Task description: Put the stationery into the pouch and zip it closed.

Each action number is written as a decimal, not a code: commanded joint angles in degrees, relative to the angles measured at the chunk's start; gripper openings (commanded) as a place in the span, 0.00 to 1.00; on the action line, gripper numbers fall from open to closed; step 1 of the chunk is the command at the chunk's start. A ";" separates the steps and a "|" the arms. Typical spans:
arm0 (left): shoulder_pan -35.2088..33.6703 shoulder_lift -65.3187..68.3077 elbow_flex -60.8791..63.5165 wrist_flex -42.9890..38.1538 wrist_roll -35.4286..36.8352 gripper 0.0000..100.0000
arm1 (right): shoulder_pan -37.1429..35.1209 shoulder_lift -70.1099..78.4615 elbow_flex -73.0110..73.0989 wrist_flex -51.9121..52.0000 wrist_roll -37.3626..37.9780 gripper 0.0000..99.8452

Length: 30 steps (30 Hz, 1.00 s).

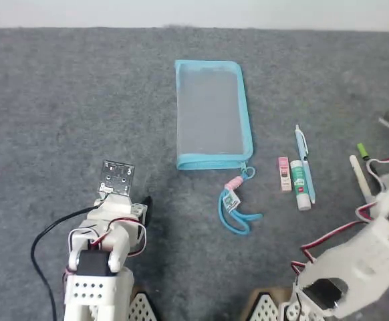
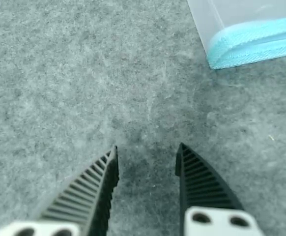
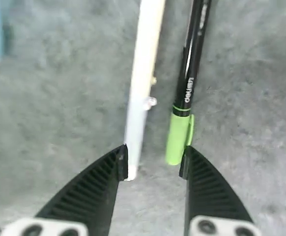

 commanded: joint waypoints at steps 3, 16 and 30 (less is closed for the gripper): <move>-0.35 -1.23 -0.66 0.44 0.44 0.18 | -11.82 -12.79 -2.64 7.08 -16.00 0.17; -0.35 -1.23 -0.66 0.44 0.44 0.18 | -36.70 -8.48 7.30 -3.21 -44.04 0.17; -0.35 -1.23 -0.66 0.44 0.44 0.18 | -30.73 -4.26 10.64 -13.05 -40.18 0.12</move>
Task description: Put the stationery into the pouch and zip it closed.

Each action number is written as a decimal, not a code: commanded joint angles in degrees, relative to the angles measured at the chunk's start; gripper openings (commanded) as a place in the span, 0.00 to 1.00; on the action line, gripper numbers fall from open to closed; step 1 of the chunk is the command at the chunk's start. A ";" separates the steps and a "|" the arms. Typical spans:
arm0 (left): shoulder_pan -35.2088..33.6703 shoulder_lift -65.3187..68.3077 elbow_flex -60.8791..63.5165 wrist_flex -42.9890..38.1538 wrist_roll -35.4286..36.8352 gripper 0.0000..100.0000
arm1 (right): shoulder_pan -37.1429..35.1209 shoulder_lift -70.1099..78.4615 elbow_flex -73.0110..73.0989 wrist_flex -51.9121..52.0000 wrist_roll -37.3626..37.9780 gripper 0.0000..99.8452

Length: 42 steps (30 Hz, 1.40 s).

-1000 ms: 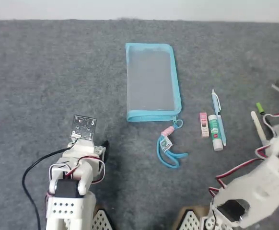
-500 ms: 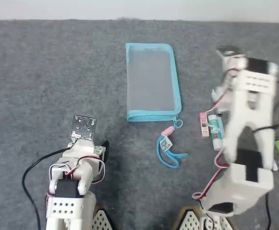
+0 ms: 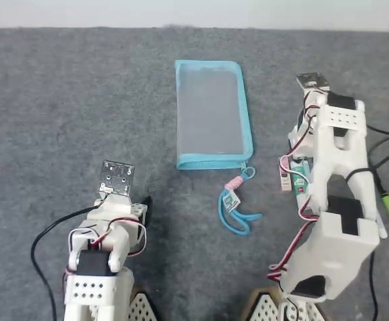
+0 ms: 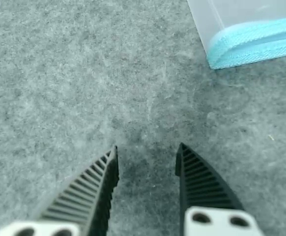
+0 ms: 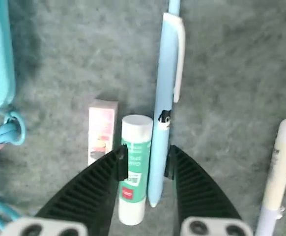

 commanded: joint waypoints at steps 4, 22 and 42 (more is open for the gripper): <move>-0.35 -1.23 -0.66 0.44 0.44 0.18 | 2.95 0.04 1.14 -0.84 7.12 0.12; -0.35 -1.23 -0.66 0.44 0.44 0.18 | 1.80 10.59 2.55 -5.93 7.82 0.11; -0.35 -1.23 -0.66 0.44 0.44 0.18 | 17.80 -13.67 -1.14 9.27 24.44 0.01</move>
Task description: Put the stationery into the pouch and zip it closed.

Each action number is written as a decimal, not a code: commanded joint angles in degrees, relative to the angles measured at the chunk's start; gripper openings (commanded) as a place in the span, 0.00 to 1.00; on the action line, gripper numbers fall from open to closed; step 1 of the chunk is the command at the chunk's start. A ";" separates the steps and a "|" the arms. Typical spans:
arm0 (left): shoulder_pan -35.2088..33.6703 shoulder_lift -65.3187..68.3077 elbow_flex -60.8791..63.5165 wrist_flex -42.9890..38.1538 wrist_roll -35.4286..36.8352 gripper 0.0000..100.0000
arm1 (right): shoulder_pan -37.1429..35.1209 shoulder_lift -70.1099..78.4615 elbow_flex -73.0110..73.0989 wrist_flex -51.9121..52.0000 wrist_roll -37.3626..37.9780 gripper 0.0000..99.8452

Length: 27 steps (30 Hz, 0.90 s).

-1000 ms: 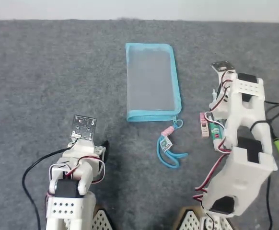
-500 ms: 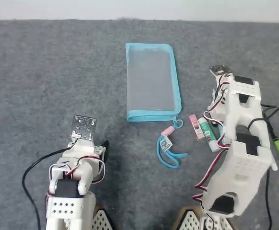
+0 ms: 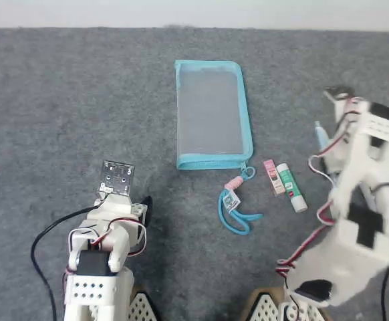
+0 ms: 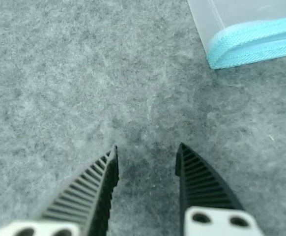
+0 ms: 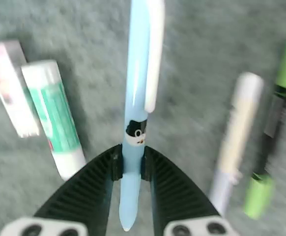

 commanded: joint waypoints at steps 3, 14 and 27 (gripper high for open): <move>-0.35 -1.23 -0.66 0.44 0.44 0.18 | 10.95 -10.33 -2.29 1.98 12.84 0.01; -0.35 -1.23 -0.66 0.44 0.44 0.18 | 23.34 9.27 -24.70 2.07 27.34 0.01; -0.35 -1.23 -0.66 0.44 0.44 0.18 | 20.70 35.21 -48.35 2.15 30.51 0.01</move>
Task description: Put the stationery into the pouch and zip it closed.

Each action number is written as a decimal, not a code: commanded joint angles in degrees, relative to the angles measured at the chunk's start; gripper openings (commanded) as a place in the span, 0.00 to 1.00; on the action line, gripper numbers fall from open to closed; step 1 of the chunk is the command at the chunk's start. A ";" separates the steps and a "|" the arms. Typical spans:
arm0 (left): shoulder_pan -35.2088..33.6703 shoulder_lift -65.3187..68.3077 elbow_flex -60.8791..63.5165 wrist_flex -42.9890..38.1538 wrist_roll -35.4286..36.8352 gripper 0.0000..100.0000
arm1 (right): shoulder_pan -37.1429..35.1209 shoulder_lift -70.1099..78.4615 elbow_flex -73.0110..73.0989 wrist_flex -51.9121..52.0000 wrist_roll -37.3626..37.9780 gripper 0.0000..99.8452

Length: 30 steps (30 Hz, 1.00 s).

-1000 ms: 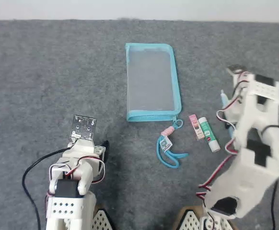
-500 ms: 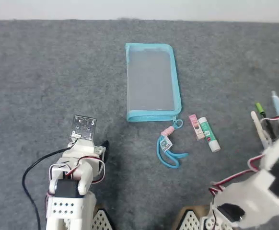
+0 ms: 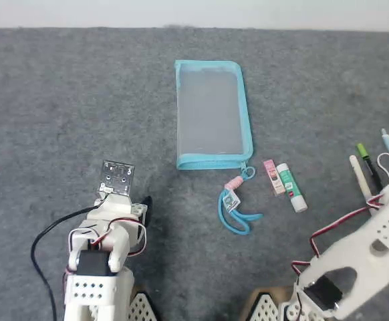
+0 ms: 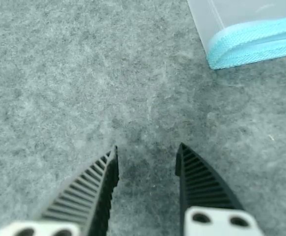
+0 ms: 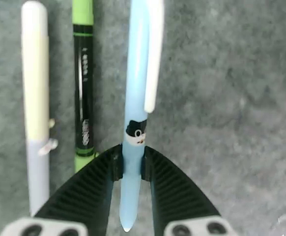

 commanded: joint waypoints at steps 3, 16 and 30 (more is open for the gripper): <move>-0.35 -1.23 -0.66 0.44 0.44 0.18 | -1.89 0.92 -5.10 2.24 1.05 0.01; -0.35 -1.23 -0.66 0.44 0.44 0.18 | -3.03 -0.04 -16.09 17.19 -2.90 0.22; -0.35 -1.23 -0.66 0.44 0.44 0.18 | -21.76 -30.64 19.34 17.54 -31.21 0.11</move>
